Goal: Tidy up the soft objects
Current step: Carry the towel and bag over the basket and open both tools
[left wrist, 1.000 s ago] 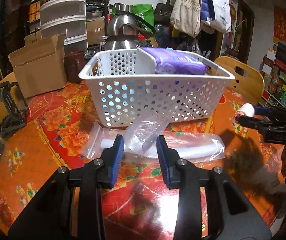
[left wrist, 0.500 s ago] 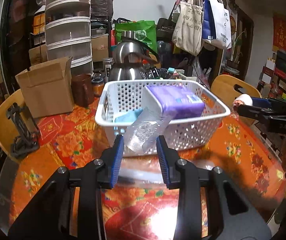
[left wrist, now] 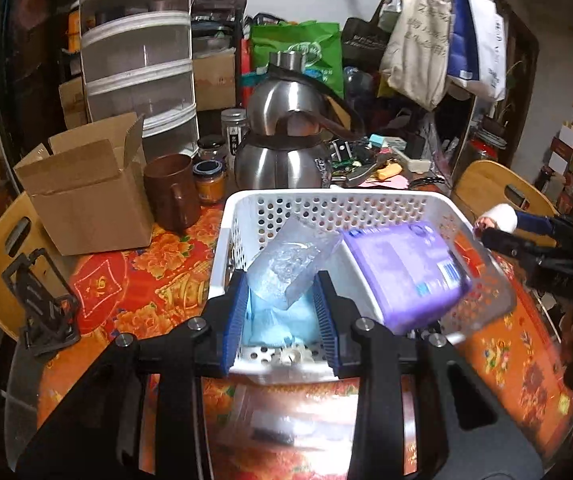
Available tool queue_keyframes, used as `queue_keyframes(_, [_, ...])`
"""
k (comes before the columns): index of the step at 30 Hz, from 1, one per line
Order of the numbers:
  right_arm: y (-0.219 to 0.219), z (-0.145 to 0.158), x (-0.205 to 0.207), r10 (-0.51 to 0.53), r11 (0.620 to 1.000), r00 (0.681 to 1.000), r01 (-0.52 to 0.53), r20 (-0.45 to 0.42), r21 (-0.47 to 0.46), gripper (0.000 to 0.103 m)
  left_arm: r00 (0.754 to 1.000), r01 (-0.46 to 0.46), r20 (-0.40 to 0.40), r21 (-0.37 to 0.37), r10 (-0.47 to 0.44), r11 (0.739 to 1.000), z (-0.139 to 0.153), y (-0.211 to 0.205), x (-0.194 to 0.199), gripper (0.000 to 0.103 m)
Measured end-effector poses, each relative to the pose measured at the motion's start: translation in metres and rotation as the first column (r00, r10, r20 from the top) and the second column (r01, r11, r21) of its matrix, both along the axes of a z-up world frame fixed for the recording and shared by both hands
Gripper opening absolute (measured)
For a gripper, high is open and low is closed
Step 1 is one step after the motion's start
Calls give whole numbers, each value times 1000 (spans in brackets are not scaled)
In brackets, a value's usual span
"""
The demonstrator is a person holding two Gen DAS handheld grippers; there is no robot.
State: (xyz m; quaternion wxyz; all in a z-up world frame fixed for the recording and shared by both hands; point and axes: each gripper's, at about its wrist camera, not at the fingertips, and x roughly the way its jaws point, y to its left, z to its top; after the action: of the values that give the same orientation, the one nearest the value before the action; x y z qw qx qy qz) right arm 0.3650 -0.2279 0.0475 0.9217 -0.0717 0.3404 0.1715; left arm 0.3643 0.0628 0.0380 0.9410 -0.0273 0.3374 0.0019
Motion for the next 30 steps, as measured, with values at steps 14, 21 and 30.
queue_keyframes(14, [9, -22, 38, -27, 999, 999, 26, -45, -29, 74, 997, -20, -69, 13, 20, 1000, -29, -1, 49, 32])
queue_keyframes(21, [5, -22, 40, -30, 999, 998, 30, -55, -12, 89, 999, -19, -46, 1, 19, 1000, -34, 5, 47, 79])
queue_keyframes(30, [8, -8, 18, -27, 999, 999, 26, -28, -29, 92, 1000, 11, 1, 27, -11, 1000, -20, 3, 14, 84])
